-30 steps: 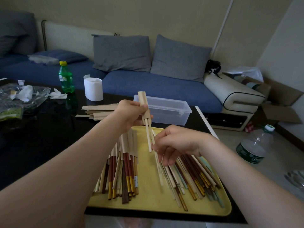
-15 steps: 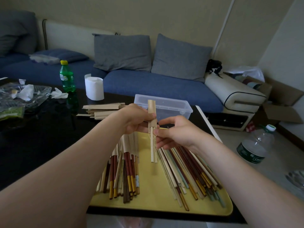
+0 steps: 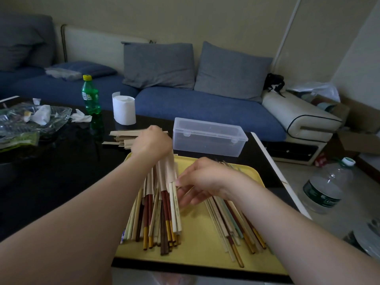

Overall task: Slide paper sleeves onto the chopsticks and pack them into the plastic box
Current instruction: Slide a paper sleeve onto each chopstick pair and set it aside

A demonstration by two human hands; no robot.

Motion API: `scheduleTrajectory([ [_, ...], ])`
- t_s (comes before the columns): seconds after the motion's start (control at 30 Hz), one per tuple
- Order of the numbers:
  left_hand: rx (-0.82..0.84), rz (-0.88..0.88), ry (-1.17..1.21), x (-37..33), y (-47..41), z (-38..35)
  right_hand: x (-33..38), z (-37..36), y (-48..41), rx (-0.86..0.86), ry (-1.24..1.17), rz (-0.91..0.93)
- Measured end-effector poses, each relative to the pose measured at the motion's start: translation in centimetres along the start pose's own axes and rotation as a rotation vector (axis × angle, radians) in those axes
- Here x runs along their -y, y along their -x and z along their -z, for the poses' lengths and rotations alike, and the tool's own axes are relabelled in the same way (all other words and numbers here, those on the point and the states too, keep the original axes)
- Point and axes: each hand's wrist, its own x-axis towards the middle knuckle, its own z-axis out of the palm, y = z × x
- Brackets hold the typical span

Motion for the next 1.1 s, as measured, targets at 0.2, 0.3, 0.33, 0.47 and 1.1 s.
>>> scheduleTrajectory([
  [0.2, -0.018, -0.051, -0.224, 1.6, -0.9, 0.2, 1.5, -2.5, -1.7, 0.010, -0.034, -0.003],
  [0.3, -0.006, -0.054, -0.284, 2.4, -1.5, -0.1, 2.1, -3.4, -2.3, -0.019, 0.046, -0.065],
  [0.33, -0.004, -0.057, -0.308, 2.7, -1.8, -0.2, 2.4, -3.7, -2.6, -0.032, 0.113, -0.086],
  [0.47, 0.025, -0.089, -0.433, 3.6, -3.0, -0.8, 2.9, -3.8, -3.1, -0.120, 0.328, -0.059],
  [1.1, 0.125, -0.319, -0.726, 4.7, -6.0, -2.7, 0.1, -0.7, -8.0, -0.539, 0.472, 0.108],
])
